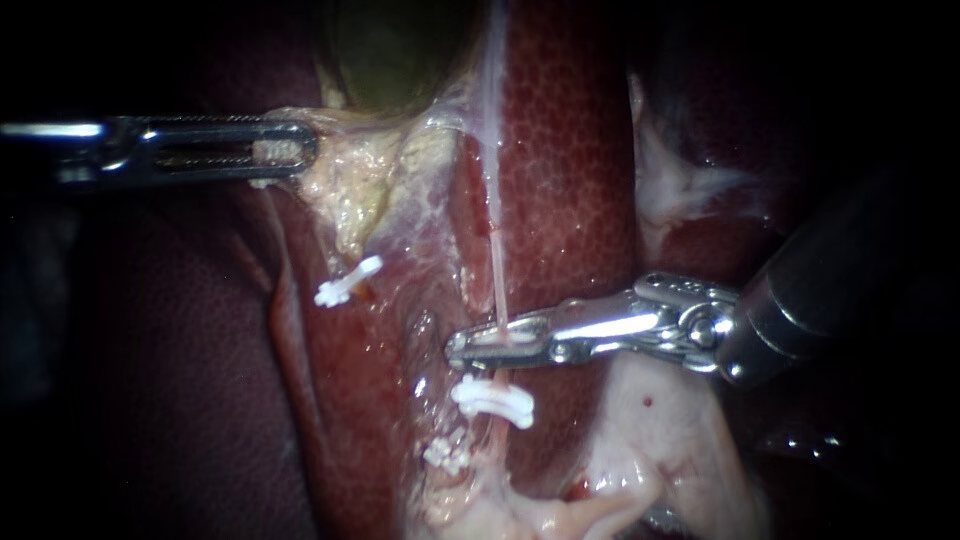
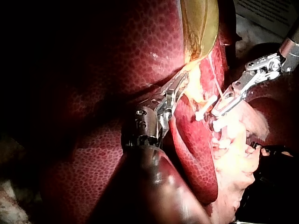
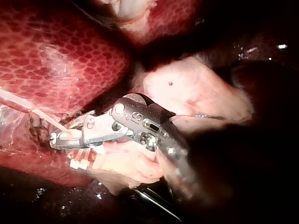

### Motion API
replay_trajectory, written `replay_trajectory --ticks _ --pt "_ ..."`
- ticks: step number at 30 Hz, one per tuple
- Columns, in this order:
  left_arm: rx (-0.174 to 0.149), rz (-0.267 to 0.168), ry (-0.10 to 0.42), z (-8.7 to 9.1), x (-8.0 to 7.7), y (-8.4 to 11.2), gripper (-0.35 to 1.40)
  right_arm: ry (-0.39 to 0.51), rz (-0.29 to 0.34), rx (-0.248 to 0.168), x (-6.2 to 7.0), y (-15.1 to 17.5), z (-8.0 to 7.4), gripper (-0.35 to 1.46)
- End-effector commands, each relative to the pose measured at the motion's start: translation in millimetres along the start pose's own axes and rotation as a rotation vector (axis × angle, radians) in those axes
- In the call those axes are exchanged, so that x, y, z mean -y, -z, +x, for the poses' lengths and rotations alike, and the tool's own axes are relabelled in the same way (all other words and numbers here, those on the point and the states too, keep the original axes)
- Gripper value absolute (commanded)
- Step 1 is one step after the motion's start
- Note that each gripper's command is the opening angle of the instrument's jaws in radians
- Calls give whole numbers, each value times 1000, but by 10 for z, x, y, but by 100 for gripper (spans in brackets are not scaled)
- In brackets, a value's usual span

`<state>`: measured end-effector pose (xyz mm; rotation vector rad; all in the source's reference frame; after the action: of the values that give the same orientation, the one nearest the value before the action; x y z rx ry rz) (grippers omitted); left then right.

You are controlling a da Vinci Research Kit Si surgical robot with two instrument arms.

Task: Going back third clip right tube

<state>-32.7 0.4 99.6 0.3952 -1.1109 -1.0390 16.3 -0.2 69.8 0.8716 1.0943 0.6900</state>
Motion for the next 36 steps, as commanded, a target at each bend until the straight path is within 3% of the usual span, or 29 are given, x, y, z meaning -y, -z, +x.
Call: replay_trajectory --ticks 1,4,7,8,10,13,18,24,30,36 --pt "0 0 0 0 0 0 -27 0 0 0 0 0 0 -35" --pt "1 0 0 0 0 -1 -27 -1 -3 2 0 -1 0 -35" --pt "1 -1 -1 1 0 -1 -27 0 6 -27 0 -3 1 -29" --pt "1 -1 -1 1 0 -1 -27 5 10 -41 -1 -6 2 -1" --pt "1 -2 -1 1 1 -2 -27 40 8 -46 -4 -13 6 37" --pt "1 -2 -1 2 1 -2 -27 109 -1 -45 -8 -23 9 56" --pt "2 -2 -1 2 2 -1 -27 177 1 -51 -9 -25 5 60" --pt "2 -3 -1 2 2 -1 -27 192 8 -50 -5 -21 2 60" --pt "2 -2 -1 2 2 -1 -27 203 65 -28 9 -22 -11 60" --pt "1 -2 -1 2 2 -1 -27 216 73 -24 15 -21 -11 60"
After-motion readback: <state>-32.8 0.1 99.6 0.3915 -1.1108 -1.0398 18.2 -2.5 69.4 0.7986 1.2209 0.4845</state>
